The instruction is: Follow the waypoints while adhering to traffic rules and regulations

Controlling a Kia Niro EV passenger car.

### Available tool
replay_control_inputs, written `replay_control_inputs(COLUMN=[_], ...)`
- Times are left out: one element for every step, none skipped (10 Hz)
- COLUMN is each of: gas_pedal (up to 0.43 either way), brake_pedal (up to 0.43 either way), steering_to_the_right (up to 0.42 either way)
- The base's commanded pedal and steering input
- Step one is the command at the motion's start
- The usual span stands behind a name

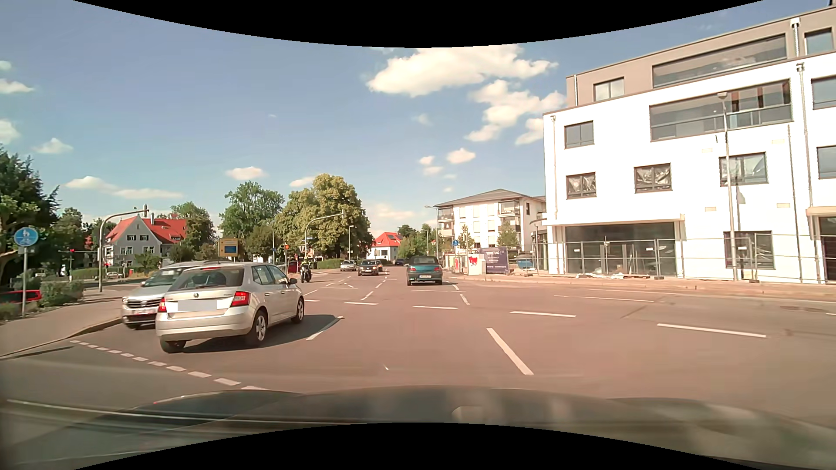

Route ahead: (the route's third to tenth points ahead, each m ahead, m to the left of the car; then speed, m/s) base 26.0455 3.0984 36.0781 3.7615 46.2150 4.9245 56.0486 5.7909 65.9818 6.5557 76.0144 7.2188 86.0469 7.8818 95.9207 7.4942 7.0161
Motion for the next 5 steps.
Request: replay_control_inputs(gas_pedal=[0.118, 0.118, 0.118, 0.13, 0.15], brake_pedal=[0.012, 0.006, 0.006, 0.006, 0.006], steering_to_the_right=[-0.018, -0.018, -0.02, -0.022, -0.02])
